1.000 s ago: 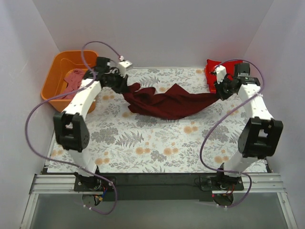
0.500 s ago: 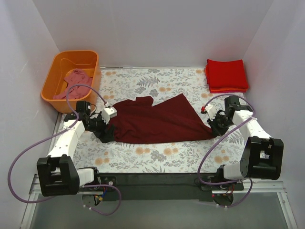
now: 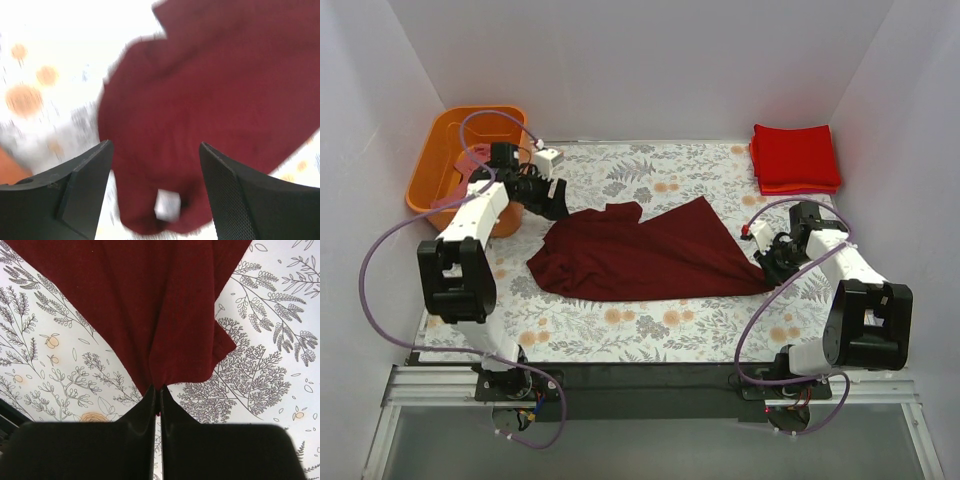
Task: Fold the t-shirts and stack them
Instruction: Flatten the tshirt out
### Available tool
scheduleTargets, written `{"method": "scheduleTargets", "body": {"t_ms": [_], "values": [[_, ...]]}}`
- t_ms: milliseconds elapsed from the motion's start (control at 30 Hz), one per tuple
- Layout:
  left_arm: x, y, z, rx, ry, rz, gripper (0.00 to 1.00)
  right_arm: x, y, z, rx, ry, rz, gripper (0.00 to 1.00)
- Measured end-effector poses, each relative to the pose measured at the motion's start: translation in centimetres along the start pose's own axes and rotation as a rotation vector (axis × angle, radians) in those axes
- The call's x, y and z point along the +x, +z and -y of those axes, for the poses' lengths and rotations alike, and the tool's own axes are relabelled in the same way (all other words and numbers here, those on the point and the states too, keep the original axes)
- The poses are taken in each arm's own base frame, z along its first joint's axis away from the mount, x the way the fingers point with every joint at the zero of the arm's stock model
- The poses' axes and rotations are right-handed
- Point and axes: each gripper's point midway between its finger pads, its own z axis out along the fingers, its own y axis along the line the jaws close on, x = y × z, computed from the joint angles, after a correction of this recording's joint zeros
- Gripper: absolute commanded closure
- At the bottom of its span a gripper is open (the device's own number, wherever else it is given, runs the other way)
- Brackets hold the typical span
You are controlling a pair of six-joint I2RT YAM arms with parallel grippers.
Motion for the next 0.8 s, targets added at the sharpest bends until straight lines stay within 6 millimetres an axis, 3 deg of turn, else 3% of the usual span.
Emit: {"method": "scheduleTargets", "body": {"t_ms": [167,267,400,567,700,733,800], "values": [[-4.1,6.1,-1.0,0.006,0.026,-0.002,0.3,0.2,0.5,0.0,-0.02,0.017,-0.015,0.99],[-4.8,10.0,-1.0,0.017,0.039,-0.027,0.3,0.0,0.5,0.3,-0.02,0.021,-0.015,0.99],[-2.9,14.5,-0.5,0.019,0.049,-0.104,0.28,-0.4,0.3,0.6,-0.013,0.021,-0.01,0.99],[-1.5,16.4,0.0,-0.012,0.085,-0.158,0.33,-0.3,0.4,0.6,-0.016,0.023,-0.013,0.99],[-1.2,17.1,-0.3,-0.065,0.146,-0.163,0.74,-0.3,0.6,0.7,-0.023,0.026,-0.018,0.99],[-1.4,17.1,-0.6,-0.079,0.152,-0.16,0.91,-0.4,0.6,0.8,-0.024,0.027,-0.019,0.99],[-1.5,17.1,-0.8,-0.093,0.162,-0.158,1.0,-1.0,0.4,1.4,-0.018,0.031,-0.011,0.99]]}}
